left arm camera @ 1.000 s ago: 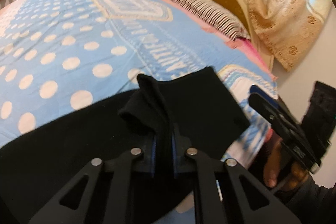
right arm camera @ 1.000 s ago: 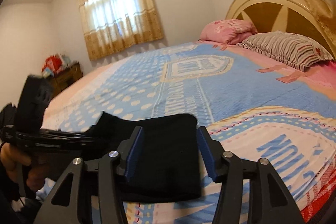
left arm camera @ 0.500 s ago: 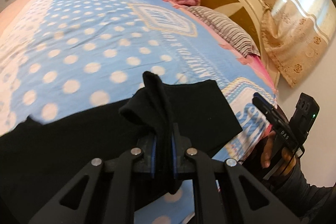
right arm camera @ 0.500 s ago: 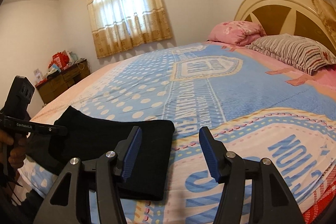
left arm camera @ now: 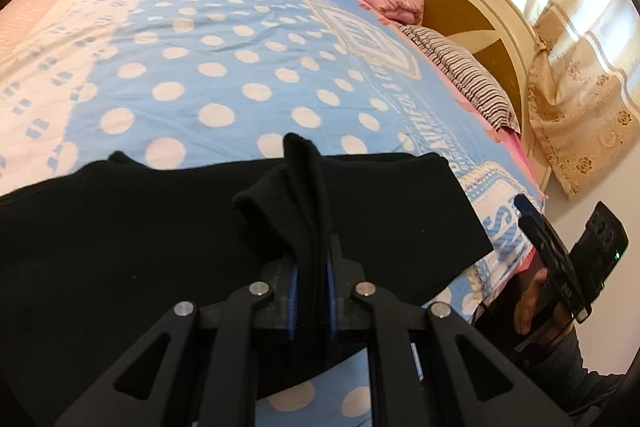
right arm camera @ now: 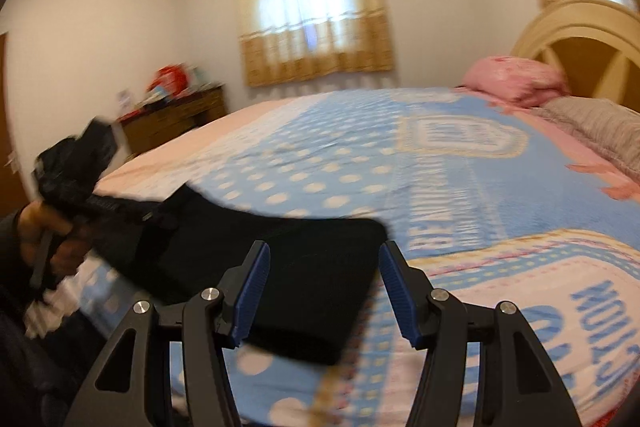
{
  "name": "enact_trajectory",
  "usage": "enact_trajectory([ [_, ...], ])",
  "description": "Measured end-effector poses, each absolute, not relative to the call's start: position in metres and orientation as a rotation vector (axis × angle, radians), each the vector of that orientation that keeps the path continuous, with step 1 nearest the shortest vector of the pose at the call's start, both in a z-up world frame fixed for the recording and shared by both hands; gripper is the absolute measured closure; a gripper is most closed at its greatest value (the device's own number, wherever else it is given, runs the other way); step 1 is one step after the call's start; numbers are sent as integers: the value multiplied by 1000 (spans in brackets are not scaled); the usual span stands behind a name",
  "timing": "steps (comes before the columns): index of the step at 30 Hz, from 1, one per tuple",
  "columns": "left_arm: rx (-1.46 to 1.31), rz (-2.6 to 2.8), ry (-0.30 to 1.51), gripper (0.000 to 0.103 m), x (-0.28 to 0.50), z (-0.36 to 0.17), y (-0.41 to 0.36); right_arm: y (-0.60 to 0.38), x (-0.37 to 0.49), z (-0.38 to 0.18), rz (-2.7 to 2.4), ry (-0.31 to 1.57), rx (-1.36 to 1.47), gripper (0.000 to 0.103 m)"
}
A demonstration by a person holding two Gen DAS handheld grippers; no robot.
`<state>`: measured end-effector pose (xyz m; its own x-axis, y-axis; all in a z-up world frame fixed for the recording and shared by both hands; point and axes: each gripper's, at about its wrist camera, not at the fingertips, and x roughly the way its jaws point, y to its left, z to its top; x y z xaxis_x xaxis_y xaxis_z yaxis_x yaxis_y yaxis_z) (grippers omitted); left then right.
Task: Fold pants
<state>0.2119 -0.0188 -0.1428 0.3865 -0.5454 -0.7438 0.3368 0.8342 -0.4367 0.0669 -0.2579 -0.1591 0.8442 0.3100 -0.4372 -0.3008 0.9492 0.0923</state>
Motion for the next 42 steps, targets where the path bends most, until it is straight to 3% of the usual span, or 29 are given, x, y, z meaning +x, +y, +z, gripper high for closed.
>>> enact_trajectory([
  [10,-207,-524,1062,91,214,-164,-14,-223,87,-197,410,699,-80,44],
  [18,-36,-479,998,81,205,-161,-26,-225,88,-204,417,771,-62,44],
  [21,6,-452,945,69,202,-153,-23,-227,85,-190,426,744,-45,44],
  [23,7,-437,913,52,203,-146,-18,-228,85,-178,424,707,-31,44],
  [32,97,-294,885,43,232,-151,-26,-229,135,-159,333,681,7,44],
  [38,151,-246,893,30,237,-166,-30,-233,167,-184,315,783,80,44],
  [42,145,-256,886,27,233,-167,-26,-239,165,-197,312,805,91,44],
])
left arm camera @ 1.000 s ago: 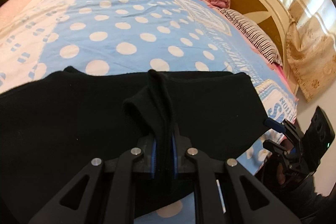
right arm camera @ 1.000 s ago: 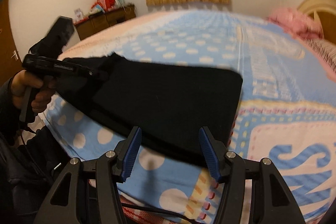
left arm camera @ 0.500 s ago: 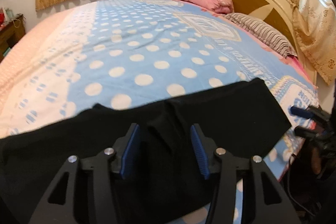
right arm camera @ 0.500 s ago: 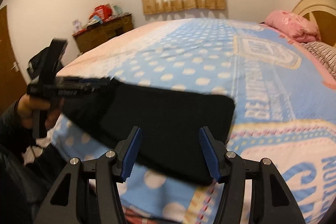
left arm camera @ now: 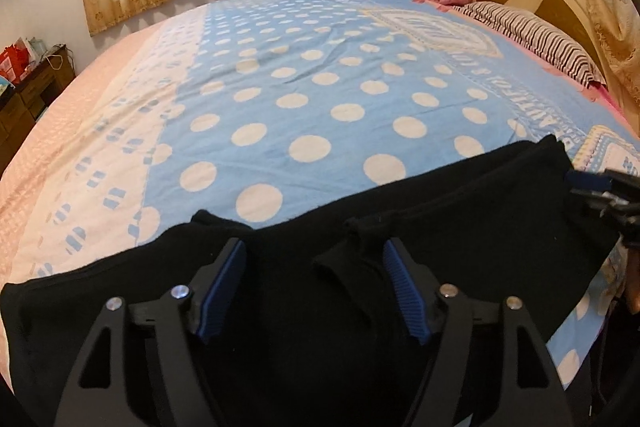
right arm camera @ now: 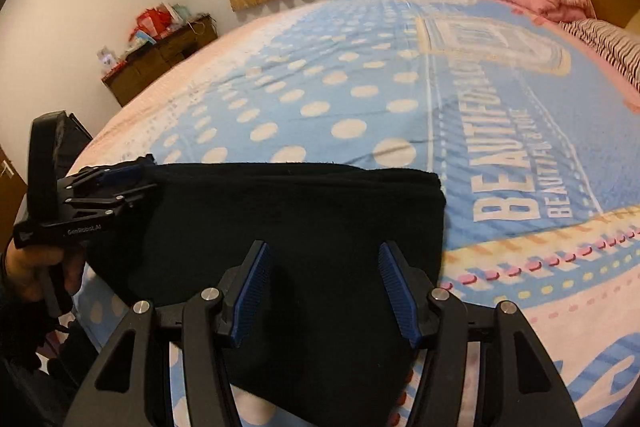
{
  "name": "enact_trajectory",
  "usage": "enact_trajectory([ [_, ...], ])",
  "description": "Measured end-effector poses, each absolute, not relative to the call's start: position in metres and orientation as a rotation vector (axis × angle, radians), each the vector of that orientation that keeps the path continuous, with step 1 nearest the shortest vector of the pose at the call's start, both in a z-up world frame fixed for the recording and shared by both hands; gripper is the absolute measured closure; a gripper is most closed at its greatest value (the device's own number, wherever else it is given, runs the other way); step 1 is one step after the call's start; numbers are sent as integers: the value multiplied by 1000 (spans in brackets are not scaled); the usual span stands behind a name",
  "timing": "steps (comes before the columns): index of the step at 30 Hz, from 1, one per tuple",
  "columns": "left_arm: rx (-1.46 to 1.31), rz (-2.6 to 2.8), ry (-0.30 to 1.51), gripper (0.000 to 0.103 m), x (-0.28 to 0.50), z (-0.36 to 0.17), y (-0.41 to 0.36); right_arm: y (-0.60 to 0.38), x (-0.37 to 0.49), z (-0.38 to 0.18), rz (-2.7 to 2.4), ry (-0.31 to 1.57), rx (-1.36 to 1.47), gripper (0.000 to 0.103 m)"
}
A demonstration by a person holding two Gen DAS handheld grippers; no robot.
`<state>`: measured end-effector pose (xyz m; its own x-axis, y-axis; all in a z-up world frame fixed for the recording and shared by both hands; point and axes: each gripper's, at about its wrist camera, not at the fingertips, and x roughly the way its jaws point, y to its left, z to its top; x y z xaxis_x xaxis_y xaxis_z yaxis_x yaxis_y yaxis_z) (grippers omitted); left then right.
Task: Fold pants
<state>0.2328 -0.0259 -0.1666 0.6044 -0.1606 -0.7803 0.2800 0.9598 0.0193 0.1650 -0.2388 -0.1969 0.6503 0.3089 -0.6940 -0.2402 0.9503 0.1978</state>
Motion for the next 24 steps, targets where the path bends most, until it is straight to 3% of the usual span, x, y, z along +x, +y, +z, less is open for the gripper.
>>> enact_trajectory([
  [5,179,-250,862,18,226,-169,-23,-231,156,-189,293,779,52,44],
  [12,150,-253,859,18,214,-160,-13,-181,144,-171,418,735,-55,44],
  [17,153,-235,874,11,220,-166,-10,-137,146,-184,545,798,-103,44],
  [24,93,-269,874,10,216,-163,3,-110,140,-206,514,859,-239,44],
])
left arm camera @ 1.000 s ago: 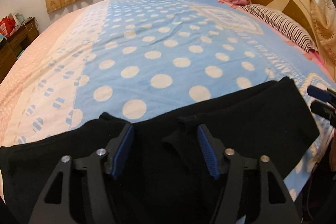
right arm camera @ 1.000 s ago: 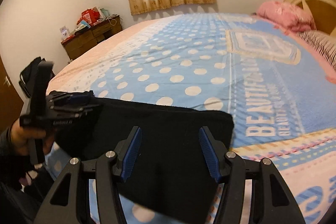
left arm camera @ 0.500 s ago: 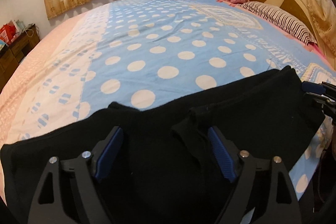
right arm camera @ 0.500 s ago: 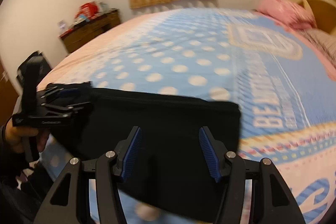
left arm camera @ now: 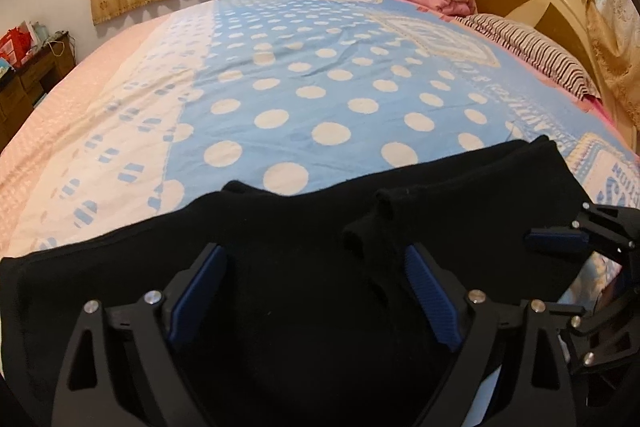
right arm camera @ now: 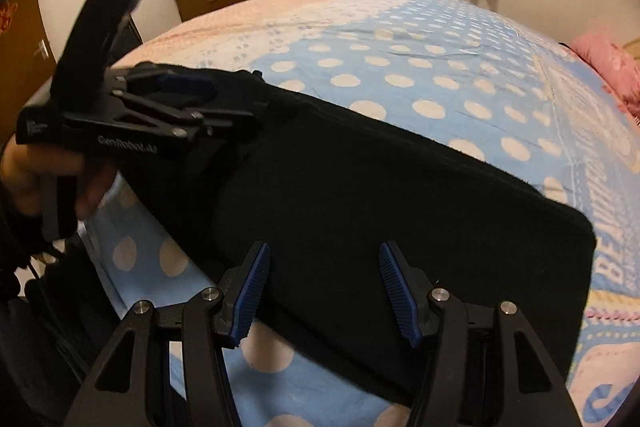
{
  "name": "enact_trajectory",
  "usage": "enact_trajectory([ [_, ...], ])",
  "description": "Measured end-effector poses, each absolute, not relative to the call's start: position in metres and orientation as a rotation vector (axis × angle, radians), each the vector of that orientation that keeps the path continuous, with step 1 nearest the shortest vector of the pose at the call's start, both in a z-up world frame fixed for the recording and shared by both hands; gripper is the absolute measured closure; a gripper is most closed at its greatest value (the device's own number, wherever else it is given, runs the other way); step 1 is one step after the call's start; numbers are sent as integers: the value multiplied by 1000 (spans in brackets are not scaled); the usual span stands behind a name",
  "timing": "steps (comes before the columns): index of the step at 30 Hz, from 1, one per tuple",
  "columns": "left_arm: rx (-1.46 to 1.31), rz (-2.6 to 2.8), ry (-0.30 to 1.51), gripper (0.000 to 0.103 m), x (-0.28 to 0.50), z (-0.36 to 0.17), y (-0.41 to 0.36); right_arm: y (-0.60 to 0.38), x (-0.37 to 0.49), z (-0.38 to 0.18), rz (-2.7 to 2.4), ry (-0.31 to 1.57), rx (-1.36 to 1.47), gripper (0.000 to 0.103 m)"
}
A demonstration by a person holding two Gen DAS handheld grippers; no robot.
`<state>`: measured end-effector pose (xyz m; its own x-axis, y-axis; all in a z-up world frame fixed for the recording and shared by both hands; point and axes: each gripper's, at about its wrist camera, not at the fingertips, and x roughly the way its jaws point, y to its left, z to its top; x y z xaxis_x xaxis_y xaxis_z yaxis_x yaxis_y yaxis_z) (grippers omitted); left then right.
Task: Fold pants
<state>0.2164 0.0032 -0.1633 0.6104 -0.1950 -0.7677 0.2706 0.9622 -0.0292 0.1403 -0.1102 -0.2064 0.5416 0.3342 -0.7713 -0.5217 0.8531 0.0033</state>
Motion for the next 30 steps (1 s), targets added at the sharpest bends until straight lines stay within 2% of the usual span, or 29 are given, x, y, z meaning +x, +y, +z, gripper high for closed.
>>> enact_trajectory([
  [6,104,-144,831,10,204,-146,56,-87,139,-180,574,783,-192,44],
  [14,123,90,828,10,180,-140,152,-45,143,-211,624,845,-272,44],
  [20,53,241,853,10,166,-152,214,-42,150,-188,632,816,-263,44],
  [25,-2,268,850,10,166,-161,225,-34,182,-170,542,825,-233,44],
  [30,6,267,828,10,168,-163,224,-19,215,-176,439,915,-280,44],
])
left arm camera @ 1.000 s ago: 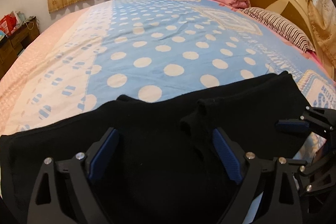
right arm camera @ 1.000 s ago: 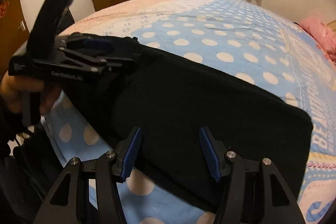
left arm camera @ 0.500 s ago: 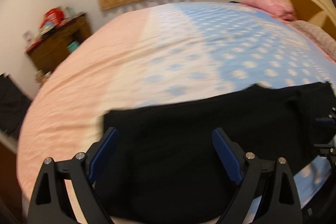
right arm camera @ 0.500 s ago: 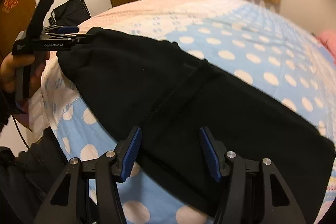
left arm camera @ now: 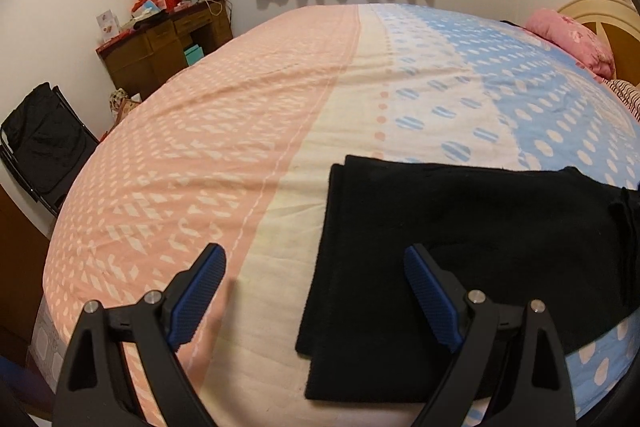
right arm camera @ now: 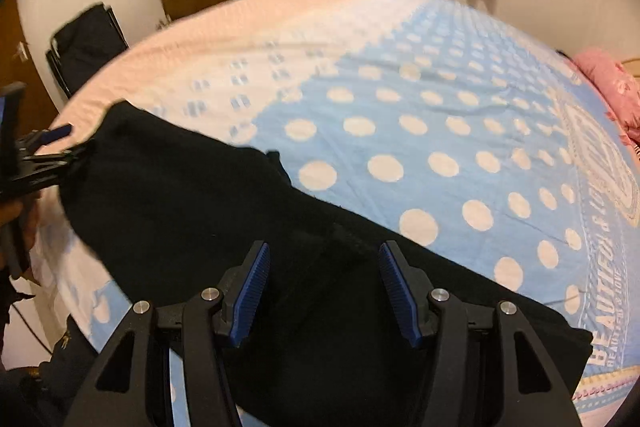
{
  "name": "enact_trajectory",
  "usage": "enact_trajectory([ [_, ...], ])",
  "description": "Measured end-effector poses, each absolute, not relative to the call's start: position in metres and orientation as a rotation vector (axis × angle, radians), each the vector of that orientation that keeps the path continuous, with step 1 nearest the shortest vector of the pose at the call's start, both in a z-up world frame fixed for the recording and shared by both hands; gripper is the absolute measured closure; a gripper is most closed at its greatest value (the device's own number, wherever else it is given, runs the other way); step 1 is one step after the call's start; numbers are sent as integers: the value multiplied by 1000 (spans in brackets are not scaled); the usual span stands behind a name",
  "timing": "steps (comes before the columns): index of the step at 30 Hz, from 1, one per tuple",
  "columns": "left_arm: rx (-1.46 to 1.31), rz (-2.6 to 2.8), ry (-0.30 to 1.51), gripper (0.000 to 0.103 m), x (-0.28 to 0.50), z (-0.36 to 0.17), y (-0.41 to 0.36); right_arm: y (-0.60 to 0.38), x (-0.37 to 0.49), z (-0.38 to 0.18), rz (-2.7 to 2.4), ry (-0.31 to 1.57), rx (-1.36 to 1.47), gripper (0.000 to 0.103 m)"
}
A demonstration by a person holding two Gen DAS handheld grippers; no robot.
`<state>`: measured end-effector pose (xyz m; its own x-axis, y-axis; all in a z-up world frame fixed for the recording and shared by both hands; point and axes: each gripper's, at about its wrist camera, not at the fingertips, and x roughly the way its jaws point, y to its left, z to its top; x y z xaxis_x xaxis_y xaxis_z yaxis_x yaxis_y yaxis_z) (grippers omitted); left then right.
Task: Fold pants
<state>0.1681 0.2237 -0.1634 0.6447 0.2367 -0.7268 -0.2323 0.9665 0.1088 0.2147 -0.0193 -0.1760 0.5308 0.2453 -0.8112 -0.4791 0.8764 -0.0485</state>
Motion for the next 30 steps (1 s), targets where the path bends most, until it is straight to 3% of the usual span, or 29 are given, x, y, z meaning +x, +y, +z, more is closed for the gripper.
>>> enact_trajectory([
  [4,-27,251,820,10,161,-164,230,-6,220,-188,392,947,-364,46],
  [7,-52,234,815,9,158,-166,234,-14,222,-184,377,947,-304,68],
  [10,-84,215,815,7,155,-168,238,-27,223,-175,350,924,-234,78],
  [22,-103,154,835,7,152,-170,237,-60,197,-161,464,879,-73,75],
  [27,-82,147,838,7,156,-172,233,-53,191,-202,481,1006,-191,73],
  [30,-61,150,846,7,162,-174,230,-50,186,-197,473,968,-215,73],
])
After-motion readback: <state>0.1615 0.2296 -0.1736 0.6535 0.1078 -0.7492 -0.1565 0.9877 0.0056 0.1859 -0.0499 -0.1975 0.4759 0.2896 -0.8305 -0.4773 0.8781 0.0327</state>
